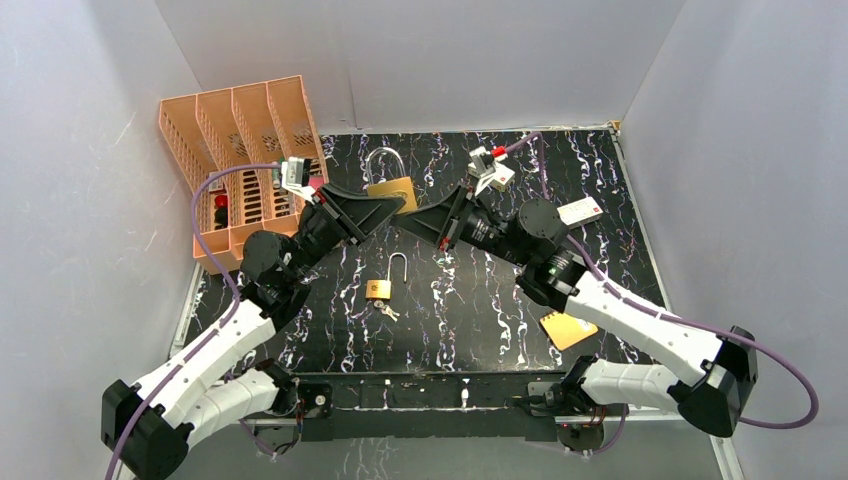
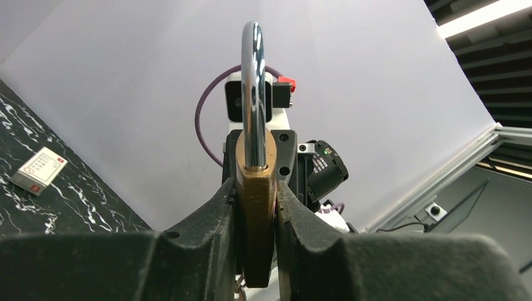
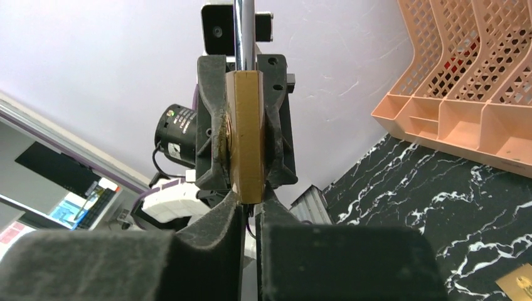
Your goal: Unlock with the key
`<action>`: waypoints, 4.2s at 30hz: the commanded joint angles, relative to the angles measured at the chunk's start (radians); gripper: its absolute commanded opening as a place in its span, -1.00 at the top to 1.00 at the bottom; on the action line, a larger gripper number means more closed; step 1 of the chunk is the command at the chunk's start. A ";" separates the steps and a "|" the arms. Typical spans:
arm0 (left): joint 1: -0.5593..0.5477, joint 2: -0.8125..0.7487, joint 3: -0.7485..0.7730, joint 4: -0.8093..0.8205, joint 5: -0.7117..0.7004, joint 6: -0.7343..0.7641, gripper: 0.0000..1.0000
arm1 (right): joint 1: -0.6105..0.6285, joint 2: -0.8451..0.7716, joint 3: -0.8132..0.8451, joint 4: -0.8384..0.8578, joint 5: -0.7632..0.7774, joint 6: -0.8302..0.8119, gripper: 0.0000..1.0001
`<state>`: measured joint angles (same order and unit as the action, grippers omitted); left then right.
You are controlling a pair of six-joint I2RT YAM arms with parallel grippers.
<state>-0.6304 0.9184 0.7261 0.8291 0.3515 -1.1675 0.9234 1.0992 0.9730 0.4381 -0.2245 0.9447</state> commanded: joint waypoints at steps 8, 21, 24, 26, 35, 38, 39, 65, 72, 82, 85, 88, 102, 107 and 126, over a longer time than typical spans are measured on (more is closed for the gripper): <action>-0.006 -0.039 -0.025 0.240 -0.010 0.000 1.00 | 0.001 0.017 -0.023 0.401 -0.069 0.108 1.00; -0.006 0.165 0.082 0.730 0.061 -0.114 1.00 | 0.004 0.151 0.093 0.837 -0.241 0.390 1.00; -0.005 0.179 0.094 0.770 0.051 -0.114 1.00 | 0.016 0.149 0.098 0.856 -0.254 0.400 1.00; -0.006 0.191 0.099 0.808 0.041 -0.116 1.00 | 0.033 0.156 0.105 0.887 -0.270 0.414 1.00; -0.008 0.287 0.177 0.938 0.062 -0.163 1.00 | 0.136 0.231 0.216 0.921 -0.335 0.423 1.00; -0.008 0.319 0.208 0.971 0.079 -0.177 1.00 | 0.152 0.259 0.249 0.935 -0.360 0.440 1.00; -0.008 0.325 0.217 0.973 0.084 -0.178 1.00 | 0.155 0.269 0.259 0.941 -0.369 0.446 1.00; -0.004 -0.189 0.038 0.031 0.124 0.329 1.00 | 0.160 -0.036 0.653 -0.898 0.061 -0.655 -0.83; -0.004 -0.139 0.150 -0.386 0.306 0.493 1.00 | 0.160 0.193 0.961 -1.087 0.193 -0.757 -0.87; -0.004 -0.130 0.213 -0.597 0.333 0.630 1.00 | 0.160 0.327 1.078 -1.209 0.315 -0.776 -0.76; -0.004 -0.130 0.213 -0.607 0.333 0.648 1.00 | 0.160 0.355 1.089 -1.251 0.329 -0.775 -0.63; -0.004 -0.129 0.211 -0.608 0.335 0.657 1.00 | 0.159 0.377 1.099 -1.281 0.352 -0.774 -0.46; -0.004 -0.123 0.225 -0.666 0.306 0.753 1.00 | 0.160 0.371 1.038 -1.340 0.540 -0.619 1.00; -0.005 -0.128 0.210 -0.708 0.174 0.855 1.00 | 0.157 0.368 1.044 -1.408 0.632 -0.451 1.00; -0.006 -0.109 0.209 -0.708 0.527 0.798 1.00 | 0.157 0.318 1.111 -1.308 0.421 -0.872 0.23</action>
<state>-0.6361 0.8284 0.8818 0.0143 0.7025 -0.3325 1.0813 1.3956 2.0483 -0.9554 0.2501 0.2070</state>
